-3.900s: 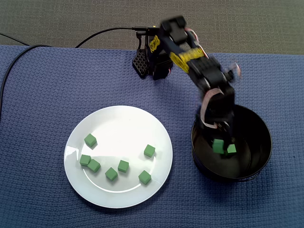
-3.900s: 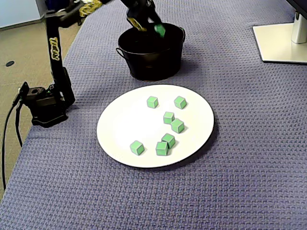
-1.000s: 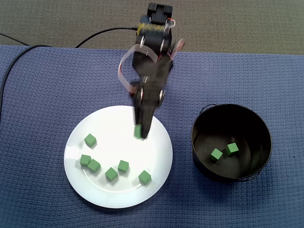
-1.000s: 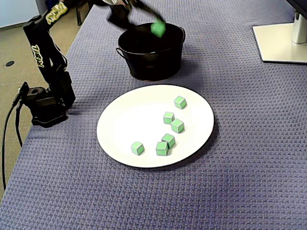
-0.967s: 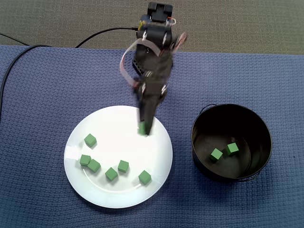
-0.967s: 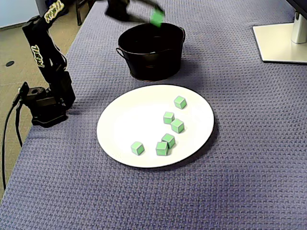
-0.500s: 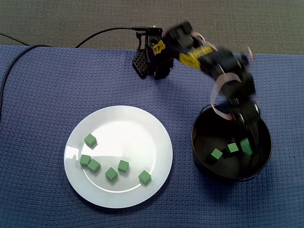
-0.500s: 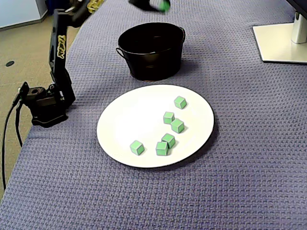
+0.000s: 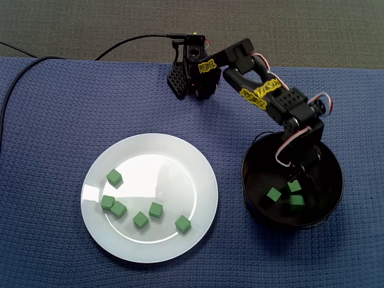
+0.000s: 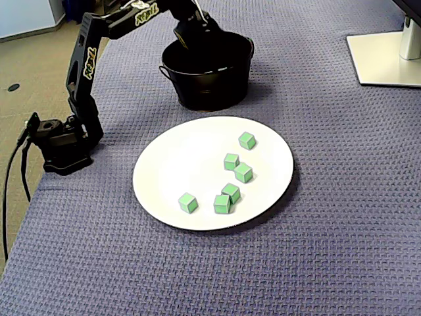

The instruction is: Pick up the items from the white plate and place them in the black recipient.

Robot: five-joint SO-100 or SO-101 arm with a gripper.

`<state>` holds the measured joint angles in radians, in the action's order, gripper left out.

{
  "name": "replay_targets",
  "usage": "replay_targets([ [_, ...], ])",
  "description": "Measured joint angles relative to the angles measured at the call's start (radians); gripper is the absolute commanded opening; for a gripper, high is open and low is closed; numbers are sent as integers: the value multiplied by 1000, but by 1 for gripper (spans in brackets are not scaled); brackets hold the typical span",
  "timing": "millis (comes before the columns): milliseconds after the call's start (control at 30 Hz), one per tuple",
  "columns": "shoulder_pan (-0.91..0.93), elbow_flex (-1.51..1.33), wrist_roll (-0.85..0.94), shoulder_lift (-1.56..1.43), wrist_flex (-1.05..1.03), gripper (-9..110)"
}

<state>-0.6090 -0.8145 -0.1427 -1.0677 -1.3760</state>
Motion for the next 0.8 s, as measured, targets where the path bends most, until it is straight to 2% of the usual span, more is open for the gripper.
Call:
replay_targets([
  [67, 58, 20, -9, -83, -31, 42],
  [233, 337, 29, -183, -261, -69, 43],
  [433, 667, 74, -419, -155, -117, 44],
  [800, 736, 71, -640, 218, -133, 43],
])
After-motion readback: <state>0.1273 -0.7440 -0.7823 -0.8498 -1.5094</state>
